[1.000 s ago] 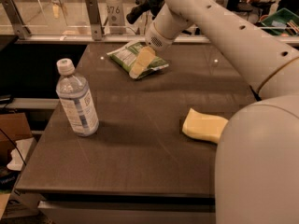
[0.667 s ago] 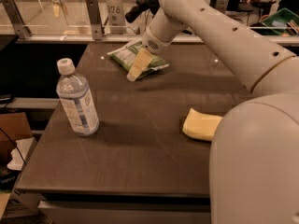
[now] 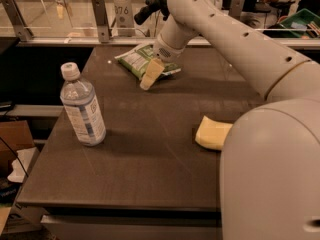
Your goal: Move green jalapeno chip bag near blue plastic bottle
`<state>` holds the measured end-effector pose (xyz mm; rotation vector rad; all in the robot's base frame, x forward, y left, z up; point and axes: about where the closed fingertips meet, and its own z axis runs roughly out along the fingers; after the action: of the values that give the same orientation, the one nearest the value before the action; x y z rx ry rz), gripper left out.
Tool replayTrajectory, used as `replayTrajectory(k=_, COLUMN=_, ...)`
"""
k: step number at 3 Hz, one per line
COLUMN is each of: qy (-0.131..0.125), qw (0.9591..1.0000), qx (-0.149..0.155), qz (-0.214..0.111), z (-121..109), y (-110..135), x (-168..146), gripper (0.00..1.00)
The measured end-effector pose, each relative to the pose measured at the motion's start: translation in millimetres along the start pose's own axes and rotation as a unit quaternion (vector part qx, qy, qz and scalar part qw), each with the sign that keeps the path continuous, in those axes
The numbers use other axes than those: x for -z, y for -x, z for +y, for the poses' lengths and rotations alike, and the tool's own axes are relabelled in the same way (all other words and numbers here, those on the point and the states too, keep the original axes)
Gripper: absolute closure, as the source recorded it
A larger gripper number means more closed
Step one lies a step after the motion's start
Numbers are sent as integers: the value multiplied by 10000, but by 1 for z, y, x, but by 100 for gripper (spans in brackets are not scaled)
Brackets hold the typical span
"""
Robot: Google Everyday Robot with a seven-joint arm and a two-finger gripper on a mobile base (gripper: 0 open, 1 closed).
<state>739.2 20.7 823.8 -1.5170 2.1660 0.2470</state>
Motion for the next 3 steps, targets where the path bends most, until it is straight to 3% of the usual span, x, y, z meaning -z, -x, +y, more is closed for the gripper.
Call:
replayTrajectory(k=2, qy=67, qw=9999, qx=-30, qz=-75, z=1, y=-4, x=15, gripper=62)
replayTrajectory(k=3, qy=205, qw=9994, qx=52, qz=-272, z=18, y=-4, x=38, gripper=86)
